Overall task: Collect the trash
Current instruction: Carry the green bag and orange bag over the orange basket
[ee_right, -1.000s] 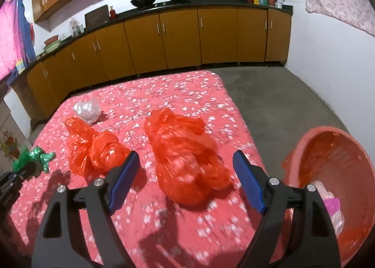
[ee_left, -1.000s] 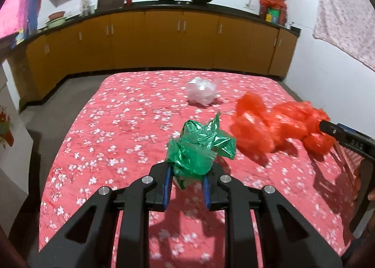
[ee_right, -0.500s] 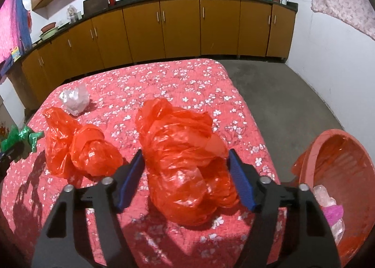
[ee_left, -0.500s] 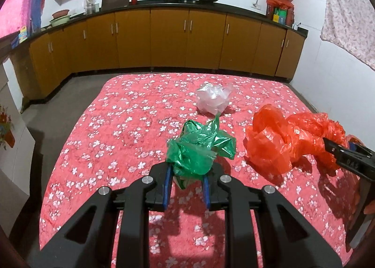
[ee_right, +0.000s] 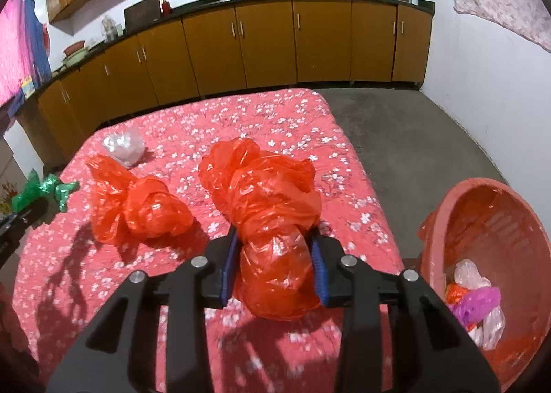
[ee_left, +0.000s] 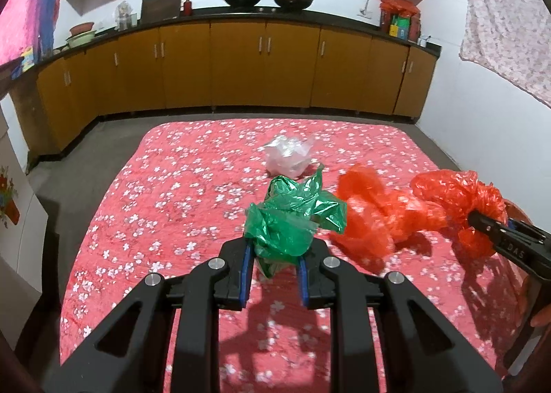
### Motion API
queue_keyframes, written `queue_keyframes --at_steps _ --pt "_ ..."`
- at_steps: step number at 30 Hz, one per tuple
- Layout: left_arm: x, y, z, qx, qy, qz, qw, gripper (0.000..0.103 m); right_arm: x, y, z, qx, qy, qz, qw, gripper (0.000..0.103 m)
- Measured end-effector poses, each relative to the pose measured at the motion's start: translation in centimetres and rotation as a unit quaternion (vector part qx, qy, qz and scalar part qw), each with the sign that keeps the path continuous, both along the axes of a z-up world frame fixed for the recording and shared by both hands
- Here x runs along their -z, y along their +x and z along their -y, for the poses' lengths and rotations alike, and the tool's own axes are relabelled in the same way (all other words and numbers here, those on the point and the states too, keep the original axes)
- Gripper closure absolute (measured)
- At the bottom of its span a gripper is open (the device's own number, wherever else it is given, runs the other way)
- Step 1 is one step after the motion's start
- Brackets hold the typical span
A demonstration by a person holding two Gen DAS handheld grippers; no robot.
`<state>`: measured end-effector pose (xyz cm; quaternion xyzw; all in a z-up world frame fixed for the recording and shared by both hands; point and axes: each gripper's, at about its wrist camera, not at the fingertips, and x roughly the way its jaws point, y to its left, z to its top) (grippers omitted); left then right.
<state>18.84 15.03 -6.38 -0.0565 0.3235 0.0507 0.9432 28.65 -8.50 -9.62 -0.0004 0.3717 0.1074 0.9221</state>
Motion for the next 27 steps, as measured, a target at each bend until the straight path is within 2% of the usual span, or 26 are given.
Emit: queue_keyframes --at_steps 15,27 --pt "-4.1 -2.1 6.4 0.066 0.004 0.041 0.9970 0.082 -6.8 -7.7 5.7 0.039 0.035 0.075 0.996 0.067" --pt "-6.1 -3.1 13.1 0.139 0.003 0.068 0.9879 0.082 -9.9 -12.7 12.2 0.103 0.036 0.124 0.986 0.067"
